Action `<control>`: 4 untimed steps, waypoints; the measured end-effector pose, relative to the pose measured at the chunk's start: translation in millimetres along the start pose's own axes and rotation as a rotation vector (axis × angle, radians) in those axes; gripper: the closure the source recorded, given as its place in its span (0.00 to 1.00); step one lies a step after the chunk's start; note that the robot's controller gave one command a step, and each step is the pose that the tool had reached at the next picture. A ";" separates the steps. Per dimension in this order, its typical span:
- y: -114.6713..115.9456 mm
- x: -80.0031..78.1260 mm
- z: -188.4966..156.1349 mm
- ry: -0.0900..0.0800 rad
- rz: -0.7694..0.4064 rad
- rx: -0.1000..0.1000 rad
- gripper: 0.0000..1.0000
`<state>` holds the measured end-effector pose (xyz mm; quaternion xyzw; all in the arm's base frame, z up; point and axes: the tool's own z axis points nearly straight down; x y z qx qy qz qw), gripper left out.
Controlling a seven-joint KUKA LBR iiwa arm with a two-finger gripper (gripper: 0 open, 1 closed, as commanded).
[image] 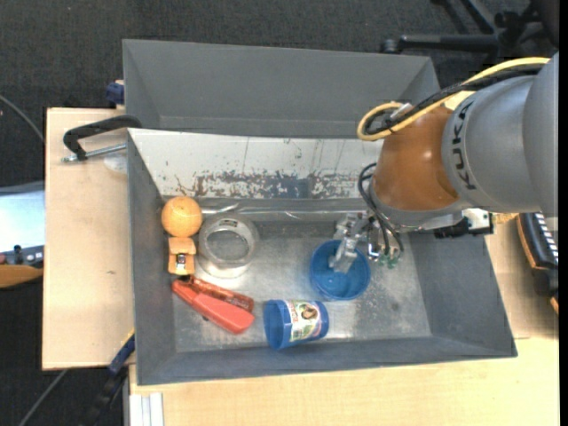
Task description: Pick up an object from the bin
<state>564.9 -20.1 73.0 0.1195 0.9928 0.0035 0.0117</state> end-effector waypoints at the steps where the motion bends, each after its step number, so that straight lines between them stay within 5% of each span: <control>1: -8.2 -1.6 -46.8 0.004 -0.030 0.002 1.00; 2: -14.9 -11.0 -69.2 -0.015 -0.036 -0.002 1.00; 4: -11.1 -10.8 1.0 0.001 0.167 -0.001 1.00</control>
Offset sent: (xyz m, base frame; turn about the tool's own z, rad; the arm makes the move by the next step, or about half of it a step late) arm 0.0045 -0.0320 0.0016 -0.0381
